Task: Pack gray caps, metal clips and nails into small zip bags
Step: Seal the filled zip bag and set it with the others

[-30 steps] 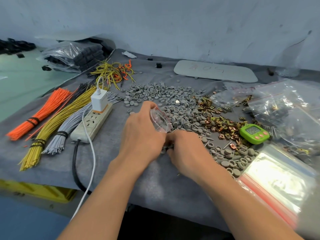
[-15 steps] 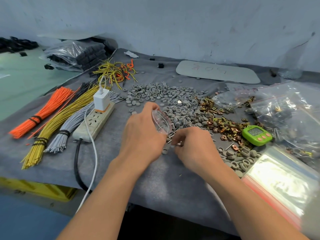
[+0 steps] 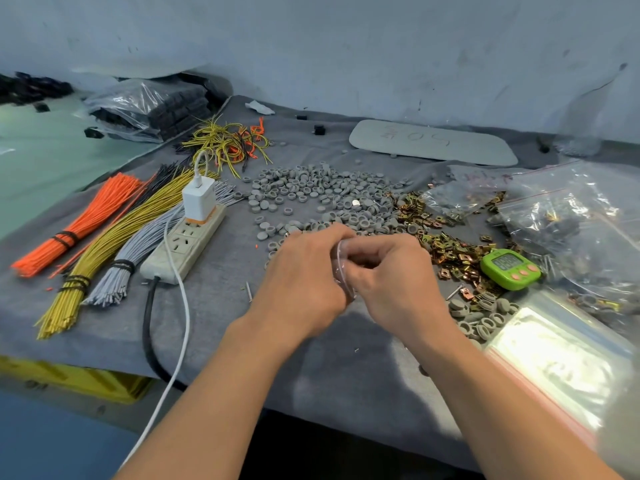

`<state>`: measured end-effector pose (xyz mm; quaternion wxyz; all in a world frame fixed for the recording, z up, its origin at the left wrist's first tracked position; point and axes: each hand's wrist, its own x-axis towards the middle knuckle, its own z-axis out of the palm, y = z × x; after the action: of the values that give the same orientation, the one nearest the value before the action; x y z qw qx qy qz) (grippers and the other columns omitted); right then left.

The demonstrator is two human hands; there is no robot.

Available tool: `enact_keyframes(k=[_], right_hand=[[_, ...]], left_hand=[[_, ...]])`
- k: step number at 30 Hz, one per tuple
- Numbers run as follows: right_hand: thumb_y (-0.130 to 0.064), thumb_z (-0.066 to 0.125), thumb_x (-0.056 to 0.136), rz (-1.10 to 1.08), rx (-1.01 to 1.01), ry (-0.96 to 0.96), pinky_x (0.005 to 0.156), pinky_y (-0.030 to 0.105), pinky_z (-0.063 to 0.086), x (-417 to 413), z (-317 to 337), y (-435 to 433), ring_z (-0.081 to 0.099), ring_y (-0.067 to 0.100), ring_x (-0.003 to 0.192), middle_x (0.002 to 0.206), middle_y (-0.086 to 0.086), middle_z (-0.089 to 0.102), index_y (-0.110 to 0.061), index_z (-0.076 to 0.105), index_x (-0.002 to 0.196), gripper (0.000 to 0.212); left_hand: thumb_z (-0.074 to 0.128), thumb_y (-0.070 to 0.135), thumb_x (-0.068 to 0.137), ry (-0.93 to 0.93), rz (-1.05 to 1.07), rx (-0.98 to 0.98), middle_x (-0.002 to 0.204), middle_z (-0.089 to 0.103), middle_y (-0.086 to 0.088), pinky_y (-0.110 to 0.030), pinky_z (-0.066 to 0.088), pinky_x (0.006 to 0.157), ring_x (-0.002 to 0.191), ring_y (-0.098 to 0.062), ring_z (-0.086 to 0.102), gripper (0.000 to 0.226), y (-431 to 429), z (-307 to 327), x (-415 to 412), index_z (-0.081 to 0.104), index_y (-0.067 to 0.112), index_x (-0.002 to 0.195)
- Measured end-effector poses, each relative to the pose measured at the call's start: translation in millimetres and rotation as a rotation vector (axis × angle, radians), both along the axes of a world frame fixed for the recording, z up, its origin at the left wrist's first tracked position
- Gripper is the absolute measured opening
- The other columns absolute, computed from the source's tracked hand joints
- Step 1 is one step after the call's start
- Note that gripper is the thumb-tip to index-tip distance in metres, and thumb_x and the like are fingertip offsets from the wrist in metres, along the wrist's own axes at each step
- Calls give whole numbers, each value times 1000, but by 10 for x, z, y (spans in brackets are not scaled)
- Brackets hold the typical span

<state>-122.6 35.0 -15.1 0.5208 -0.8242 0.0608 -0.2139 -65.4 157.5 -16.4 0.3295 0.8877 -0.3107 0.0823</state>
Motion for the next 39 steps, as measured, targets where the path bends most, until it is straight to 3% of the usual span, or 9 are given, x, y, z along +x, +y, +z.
enact_keyframes(k=[5,9,11,14,16,25,32,36,39], right_hand=[[-2,66,88,30,10,-11,57,18,47,17,-17,-34,61,-2,58,65,-12,72,-27,82,76,32],[-6,69,86,-186,108,-72,48,20,49,19,-2,-107,65,3,52,69,-13,76,-30,82,78,28],[-12,71,87,-257,-46,36,58,20,54,22,-5,-167,69,1,61,70,-18,75,-31,81,78,23],[-23,71,90,-109,-392,383,81,24,57,-7,-61,-136,69,5,83,94,-15,76,-34,77,108,22],[-18,68,88,-27,-545,497,78,28,56,-14,-103,-78,68,17,90,99,-8,73,-36,73,110,28],[-23,61,89,-97,-749,433,71,32,52,-5,-82,-16,69,30,87,87,1,74,-26,74,90,14],[-40,77,87,-249,-453,288,66,28,50,5,-68,-103,65,9,68,66,-13,68,-30,73,76,15],[-26,79,86,-170,-81,81,46,15,41,5,-7,-115,54,1,46,55,-13,66,-27,76,68,18],[-19,79,85,-99,-8,37,45,14,34,5,7,-54,47,3,43,51,-12,62,-24,77,68,18]], left_hand=[[78,21,71,48,16,-65,91,69,11,-37,51,73,90,-16,61,38,1,22,2,63,35,103],[81,23,75,59,134,-130,93,71,10,-37,51,80,93,-18,64,33,26,51,40,64,34,101],[81,26,76,33,199,-174,94,71,11,-37,52,81,93,-18,65,31,55,63,61,64,33,100],[82,27,77,19,231,-220,92,71,11,-36,51,79,91,-18,64,30,92,78,77,63,32,100],[81,28,78,23,229,-212,93,71,9,-37,51,80,92,-19,64,30,97,79,77,63,32,102],[74,25,79,39,223,-140,97,71,7,-42,54,82,98,-24,64,33,77,64,60,60,36,106],[75,25,80,43,225,-66,98,71,10,-36,48,79,100,-22,61,37,87,40,88,58,39,109],[76,26,82,29,204,0,102,70,8,-33,42,76,104,-22,57,38,93,34,83,58,39,112],[77,21,75,52,112,27,100,68,8,-35,45,77,101,-21,57,45,91,47,36,60,39,113]])
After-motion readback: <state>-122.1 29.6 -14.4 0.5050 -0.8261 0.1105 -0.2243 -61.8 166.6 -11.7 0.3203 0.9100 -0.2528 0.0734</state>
